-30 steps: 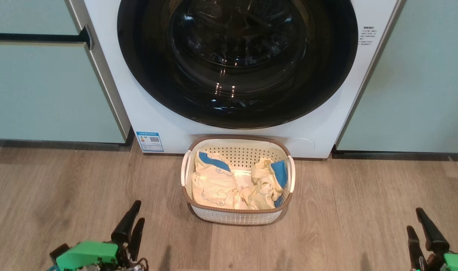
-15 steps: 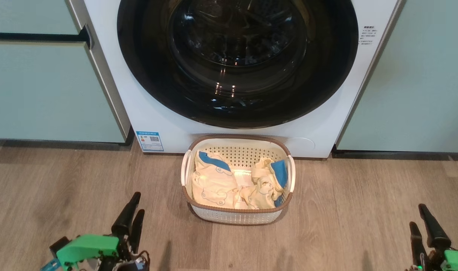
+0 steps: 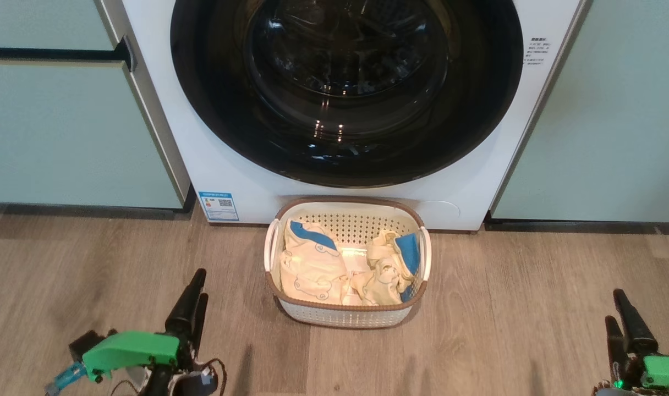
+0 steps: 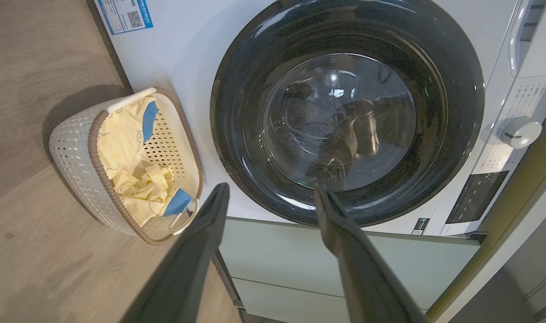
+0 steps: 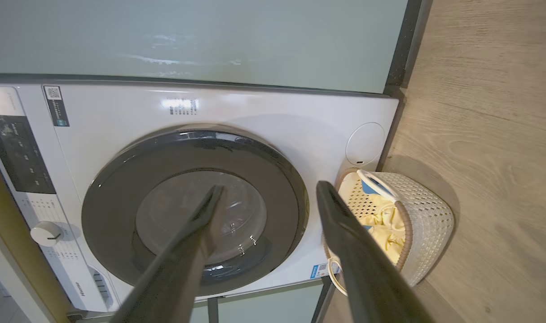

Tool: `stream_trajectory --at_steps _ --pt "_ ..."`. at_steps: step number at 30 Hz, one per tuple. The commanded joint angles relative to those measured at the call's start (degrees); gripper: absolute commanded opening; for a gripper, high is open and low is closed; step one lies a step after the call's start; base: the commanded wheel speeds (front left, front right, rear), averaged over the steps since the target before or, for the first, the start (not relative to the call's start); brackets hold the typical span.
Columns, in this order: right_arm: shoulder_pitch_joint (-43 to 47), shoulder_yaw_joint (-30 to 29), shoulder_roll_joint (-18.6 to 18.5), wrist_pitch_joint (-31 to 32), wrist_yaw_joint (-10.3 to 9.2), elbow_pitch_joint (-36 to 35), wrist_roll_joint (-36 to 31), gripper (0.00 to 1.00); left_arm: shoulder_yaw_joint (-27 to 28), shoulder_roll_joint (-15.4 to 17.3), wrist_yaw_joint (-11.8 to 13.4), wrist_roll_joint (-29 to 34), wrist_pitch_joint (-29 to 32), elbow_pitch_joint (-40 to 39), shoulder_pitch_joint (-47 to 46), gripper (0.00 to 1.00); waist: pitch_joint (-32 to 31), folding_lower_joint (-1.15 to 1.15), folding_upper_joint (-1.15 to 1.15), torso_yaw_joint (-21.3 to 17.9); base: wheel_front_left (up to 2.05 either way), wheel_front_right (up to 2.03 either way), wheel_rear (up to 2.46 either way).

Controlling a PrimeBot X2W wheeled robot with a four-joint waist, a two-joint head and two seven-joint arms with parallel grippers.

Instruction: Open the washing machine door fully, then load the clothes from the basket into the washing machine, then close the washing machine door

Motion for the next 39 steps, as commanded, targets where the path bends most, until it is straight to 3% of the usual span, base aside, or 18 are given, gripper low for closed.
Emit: stream_trajectory --at_steps 1,8,24,39 --pt "-3.76 0.64 -1.51 -0.9 0.07 -1.54 -1.35 1.0 0.05 1.42 -0.2 1.24 -0.8 -2.2 -3.04 1.0 -0.02 0.0 0.0 -0.01 0.0 0.0 0.0" --pt "-4.88 1.31 -2.31 -2.2 0.09 -0.4 -8.26 1.0 0.48 2.26 -0.23 9.65 -2.41 -2.4 -3.84 1.0 -0.03 0.0 0.0 -0.05 0.0 0.0 0.0" --pt "-6.21 0.56 -1.78 -5.09 0.12 -0.72 -32.07 1.0 1.12 1.29 -0.32 35.34 -5.29 -6.32 -4.03 1.0 -0.06 0.0 0.0 -0.22 0.0 0.0 0.0" --pt "-6.58 1.9 -2.08 -7.45 0.15 -0.97 -49.26 1.0 -0.77 2.18 -0.39 49.78 -7.65 -6.92 -4.3 1.0 -0.07 0.0 0.0 -0.41 0.0 0.0 0.0"
